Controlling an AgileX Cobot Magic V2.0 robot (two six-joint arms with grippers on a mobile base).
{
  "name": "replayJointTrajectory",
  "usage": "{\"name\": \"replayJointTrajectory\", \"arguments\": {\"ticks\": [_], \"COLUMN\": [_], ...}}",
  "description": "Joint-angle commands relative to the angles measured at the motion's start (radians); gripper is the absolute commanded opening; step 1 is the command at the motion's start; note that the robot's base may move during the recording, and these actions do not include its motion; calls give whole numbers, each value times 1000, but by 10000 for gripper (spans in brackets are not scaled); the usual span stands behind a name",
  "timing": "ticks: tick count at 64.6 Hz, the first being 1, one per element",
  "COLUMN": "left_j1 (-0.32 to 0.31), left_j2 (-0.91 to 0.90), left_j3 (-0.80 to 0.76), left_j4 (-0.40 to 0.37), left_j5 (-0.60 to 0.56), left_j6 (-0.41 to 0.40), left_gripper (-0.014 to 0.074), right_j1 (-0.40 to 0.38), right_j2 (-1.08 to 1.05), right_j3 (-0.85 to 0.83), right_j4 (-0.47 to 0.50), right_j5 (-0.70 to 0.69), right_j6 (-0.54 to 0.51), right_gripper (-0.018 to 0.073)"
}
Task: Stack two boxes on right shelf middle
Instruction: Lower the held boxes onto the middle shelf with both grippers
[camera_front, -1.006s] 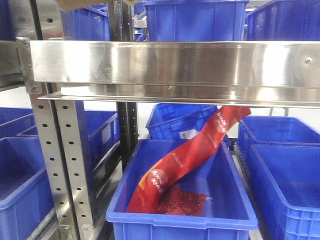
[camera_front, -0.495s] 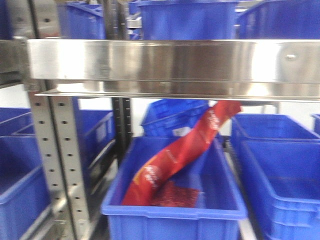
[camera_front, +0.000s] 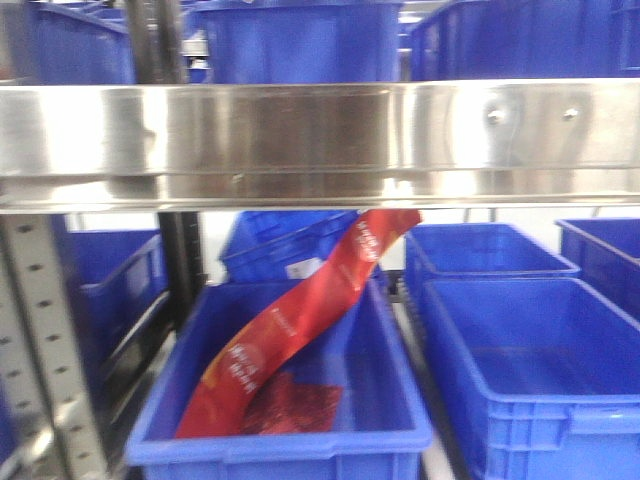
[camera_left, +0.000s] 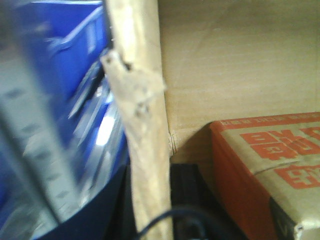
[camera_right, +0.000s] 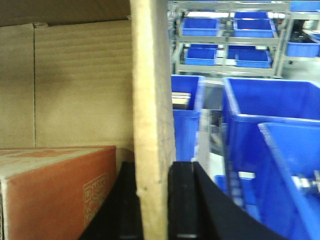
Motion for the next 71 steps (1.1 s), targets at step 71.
{"name": "replayJointTrajectory", "arguments": {"ticks": [71], "left_j1": [7], "left_j2": [-4], "left_j3": [-8], "left_j4": [68], "left_j5": [-26], "left_j6": [0], "left_gripper": [-111], "right_j1": [-6], "right_j2": [-25], "right_j3": [-17], "right_j4": [-11], "right_j5": [-52], "right_j6": [9], "right_gripper": [-154]}}
